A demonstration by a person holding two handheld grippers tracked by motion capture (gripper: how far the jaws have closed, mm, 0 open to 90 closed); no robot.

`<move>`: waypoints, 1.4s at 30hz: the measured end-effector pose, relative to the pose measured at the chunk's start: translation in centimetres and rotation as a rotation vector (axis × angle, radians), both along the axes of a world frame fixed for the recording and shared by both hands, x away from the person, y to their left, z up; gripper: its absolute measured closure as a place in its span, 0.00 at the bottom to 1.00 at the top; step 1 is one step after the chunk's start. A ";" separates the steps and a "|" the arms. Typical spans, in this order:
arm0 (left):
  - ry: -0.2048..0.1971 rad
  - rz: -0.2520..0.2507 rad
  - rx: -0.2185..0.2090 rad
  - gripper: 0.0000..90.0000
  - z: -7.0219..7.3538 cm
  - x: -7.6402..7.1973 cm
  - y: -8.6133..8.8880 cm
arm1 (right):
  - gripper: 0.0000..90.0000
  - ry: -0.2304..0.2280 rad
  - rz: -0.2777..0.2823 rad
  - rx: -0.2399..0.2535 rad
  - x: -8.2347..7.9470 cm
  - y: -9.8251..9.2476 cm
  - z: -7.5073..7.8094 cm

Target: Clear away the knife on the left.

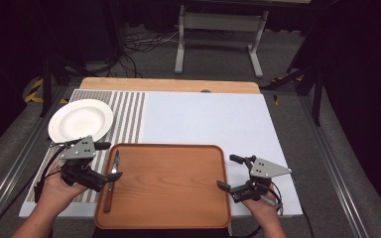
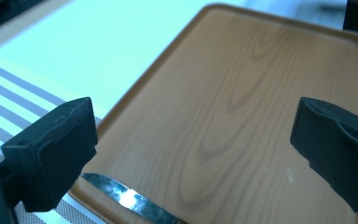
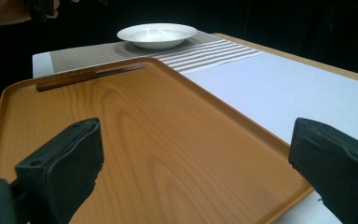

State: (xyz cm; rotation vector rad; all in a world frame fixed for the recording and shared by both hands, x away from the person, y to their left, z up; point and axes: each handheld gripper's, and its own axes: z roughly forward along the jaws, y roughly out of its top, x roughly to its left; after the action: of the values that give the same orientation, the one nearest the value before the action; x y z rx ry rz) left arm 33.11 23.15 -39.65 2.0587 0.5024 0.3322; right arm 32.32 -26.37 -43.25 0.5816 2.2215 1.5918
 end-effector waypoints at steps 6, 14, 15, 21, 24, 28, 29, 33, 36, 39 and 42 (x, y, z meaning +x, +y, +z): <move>-0.057 -0.003 -0.077 0.01 -1.0 -0.9 1.1 | 0.04 -0.003 -0.004 0.002 0.0 0.0 0.0; -0.080 0.035 -0.201 0.01 -3.4 -1.7 3.1 | 0.04 -0.002 -0.008 0.003 0.0 -0.1 -0.2; -0.088 0.041 -0.209 0.01 -3.7 -1.8 3.4 | 0.04 -0.003 -0.008 0.005 0.0 -0.1 -0.2; -0.097 0.071 -0.304 0.00 -5.8 -2.2 4.7 | 0.04 -0.002 -0.016 0.009 0.1 -0.2 -0.3; -0.102 0.084 -0.310 0.00 -6.4 -2.2 5.1 | 0.04 -0.004 -0.026 0.013 0.1 -0.3 -0.4; -0.104 0.098 -0.328 0.00 -7.0 -2.1 5.4 | 0.04 -0.004 -0.030 0.013 0.1 -0.3 -0.5; -0.102 0.099 -0.330 0.00 -7.3 -2.1 5.4 | 0.04 -0.001 -0.031 0.014 0.1 -0.3 -0.6; -0.086 0.098 -0.326 0.00 -8.1 -2.0 5.5 | 0.03 0.000 -0.034 0.012 0.1 -0.4 -0.7; -0.066 0.096 -0.344 0.00 -8.9 -1.8 5.7 | 0.03 0.003 -0.037 0.011 0.1 -0.4 -0.9; -0.071 0.103 -0.331 0.00 -9.2 -1.7 5.8 | 0.03 0.008 -0.042 0.007 0.3 -0.5 -1.1; -0.074 0.117 -0.334 0.00 -9.1 -1.9 6.0 | 0.03 0.012 -0.046 0.005 0.3 -0.5 -1.2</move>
State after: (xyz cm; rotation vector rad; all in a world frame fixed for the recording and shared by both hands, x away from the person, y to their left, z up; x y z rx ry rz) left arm 31.18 29.18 -48.76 1.6921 0.5923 0.3658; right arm 32.67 -26.85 -44.49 0.6408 2.1972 1.5750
